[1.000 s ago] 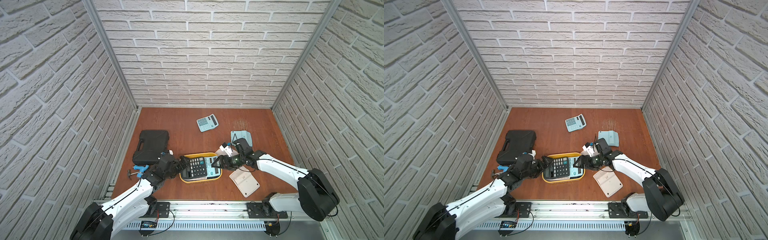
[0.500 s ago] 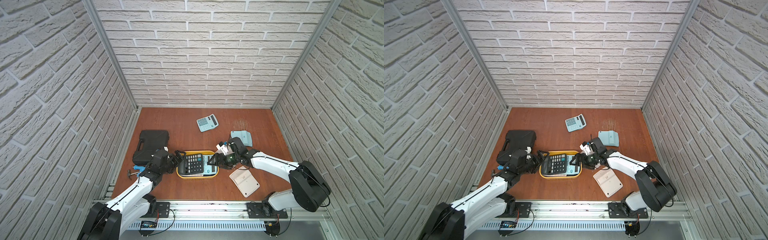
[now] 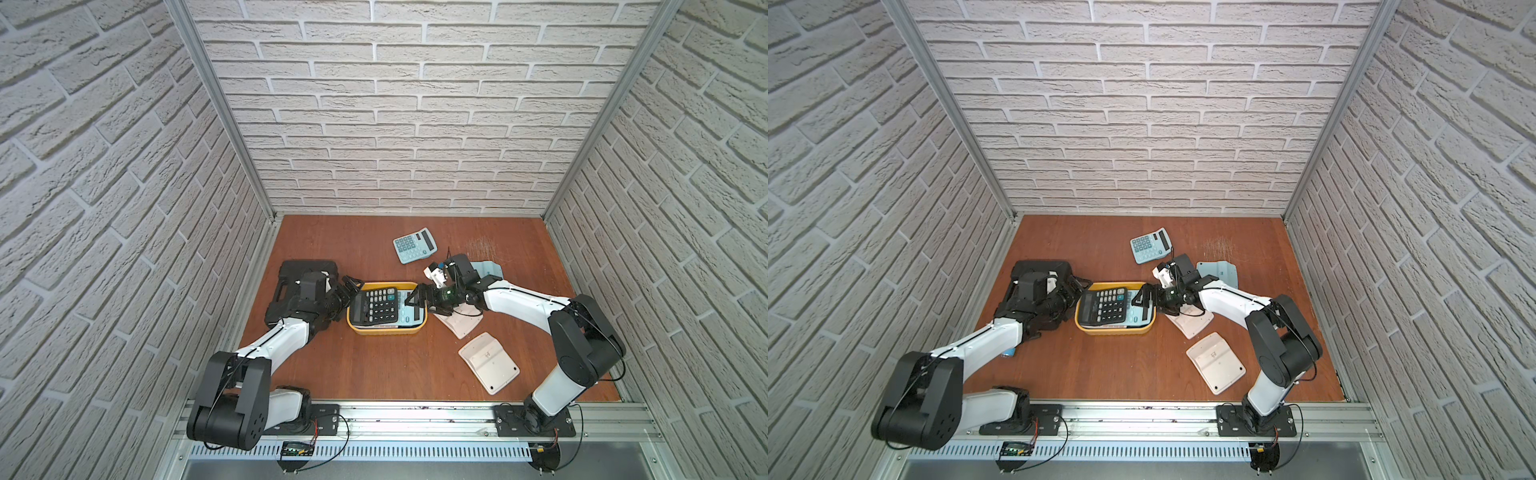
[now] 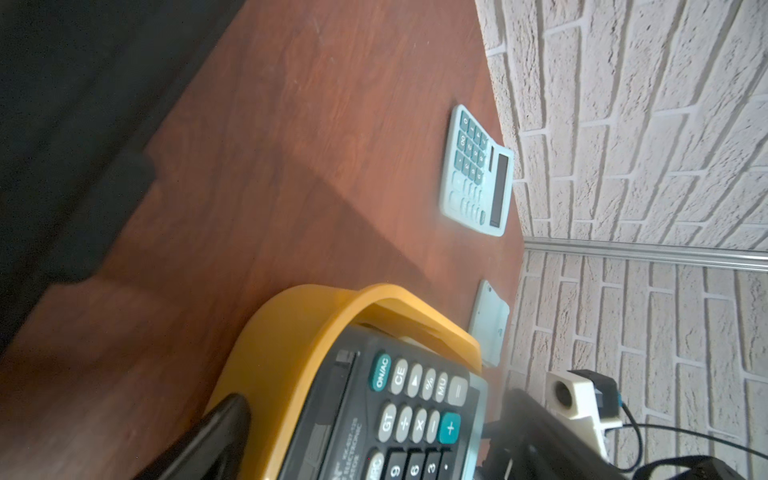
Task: Put the calculator in the storage box
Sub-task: Move the storage box to the center of the board, then pick up the calculator at the center of the board.
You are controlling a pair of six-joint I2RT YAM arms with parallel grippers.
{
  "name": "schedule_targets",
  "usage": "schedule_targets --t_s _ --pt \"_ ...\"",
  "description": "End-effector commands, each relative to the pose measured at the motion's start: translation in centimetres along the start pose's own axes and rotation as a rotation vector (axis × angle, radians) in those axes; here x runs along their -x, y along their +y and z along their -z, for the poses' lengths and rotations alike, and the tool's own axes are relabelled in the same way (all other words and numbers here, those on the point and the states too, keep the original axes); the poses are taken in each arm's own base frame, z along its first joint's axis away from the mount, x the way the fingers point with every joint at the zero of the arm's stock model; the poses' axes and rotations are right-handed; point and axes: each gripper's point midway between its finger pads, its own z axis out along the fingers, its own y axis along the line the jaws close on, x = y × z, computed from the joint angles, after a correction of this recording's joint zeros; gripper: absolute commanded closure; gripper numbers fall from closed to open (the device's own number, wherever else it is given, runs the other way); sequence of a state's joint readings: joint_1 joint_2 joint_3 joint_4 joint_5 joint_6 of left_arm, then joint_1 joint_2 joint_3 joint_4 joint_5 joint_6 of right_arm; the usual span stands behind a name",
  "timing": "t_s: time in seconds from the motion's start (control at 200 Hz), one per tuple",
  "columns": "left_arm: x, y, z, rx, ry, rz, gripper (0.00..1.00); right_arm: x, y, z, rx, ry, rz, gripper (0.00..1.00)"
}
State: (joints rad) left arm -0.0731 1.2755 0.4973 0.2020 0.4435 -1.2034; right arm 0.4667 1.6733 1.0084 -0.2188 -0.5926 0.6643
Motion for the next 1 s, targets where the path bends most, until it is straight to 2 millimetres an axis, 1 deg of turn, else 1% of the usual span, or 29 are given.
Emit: schedule_targets --t_s 0.0,0.105,0.175,0.2,0.26,0.3,0.39,0.445,0.565,0.64,0.69,0.72,0.73,0.745,0.865,0.94,0.995 --pt "0.8 -1.4 0.7 -0.045 -0.006 -0.041 0.02 1.4 -0.4 2.0 -0.042 -0.058 0.042 0.00" --pt "1.8 0.0 1.9 0.031 -0.041 -0.026 0.02 2.0 -1.6 4.1 -0.067 -0.091 0.025 0.00" --pt "2.8 0.5 2.9 0.076 -0.068 -0.032 0.02 2.9 -2.3 5.5 -0.080 -0.128 0.014 0.00" --pt "3.2 0.4 3.2 0.089 -0.079 -0.043 0.02 3.4 -2.6 6.0 -0.087 -0.143 0.009 0.00" --pt "4.2 -0.3 3.7 0.114 -0.094 -0.081 0.02 4.7 -2.9 7.0 -0.090 -0.182 0.006 0.00" --pt "4.8 -1.4 3.8 0.119 -0.093 -0.112 0.02 5.8 -3.0 7.5 -0.083 -0.209 -0.001 0.00" --pt "5.8 -3.3 3.0 0.102 -0.058 -0.145 0.02 8.6 -3.3 8.2 -0.084 -0.254 -0.003 0.00" --pt "6.4 -4.3 2.2 0.091 -0.047 -0.162 0.02 10.6 -3.4 8.4 -0.084 -0.278 -0.002 0.03" --pt "7.1 -5.8 0.2 0.080 0.000 -0.197 0.02 14.7 -4.4 8.3 -0.094 -0.308 -0.002 0.18" --pt "7.2 -6.6 -0.8 0.058 0.040 -0.198 0.02 17.2 -5.4 7.9 -0.110 -0.330 0.014 0.23" --pt "7.0 -6.8 -1.2 0.050 0.050 -0.203 0.02 18.6 -6.1 7.4 -0.113 -0.332 0.017 0.25" --pt "6.9 -6.9 -1.1 0.047 0.050 -0.208 0.02 19.5 -6.2 7.4 -0.115 -0.337 0.023 0.27" --pt "6.9 -7.0 -1.1 0.046 0.048 -0.210 0.02 19.6 -7.0 6.7 -0.123 -0.321 0.012 0.27" --pt "6.8 -7.0 -1.1 0.046 0.048 -0.214 0.02 19.9 -7.5 6.4 -0.127 -0.314 0.009 0.28" --pt "6.2 -6.7 -0.3 0.053 0.047 -0.229 0.02 22.0 -9.6 4.4 -0.132 -0.270 -0.006 0.30" --pt "5.8 -6.5 0.4 0.060 0.042 -0.246 0.02 22.9 -10.1 3.2 -0.100 -0.249 -0.011 0.31" --pt "5.4 -6.2 0.9 0.063 0.041 -0.254 0.02 23.5 -9.9 2.7 -0.068 -0.240 -0.004 0.32"
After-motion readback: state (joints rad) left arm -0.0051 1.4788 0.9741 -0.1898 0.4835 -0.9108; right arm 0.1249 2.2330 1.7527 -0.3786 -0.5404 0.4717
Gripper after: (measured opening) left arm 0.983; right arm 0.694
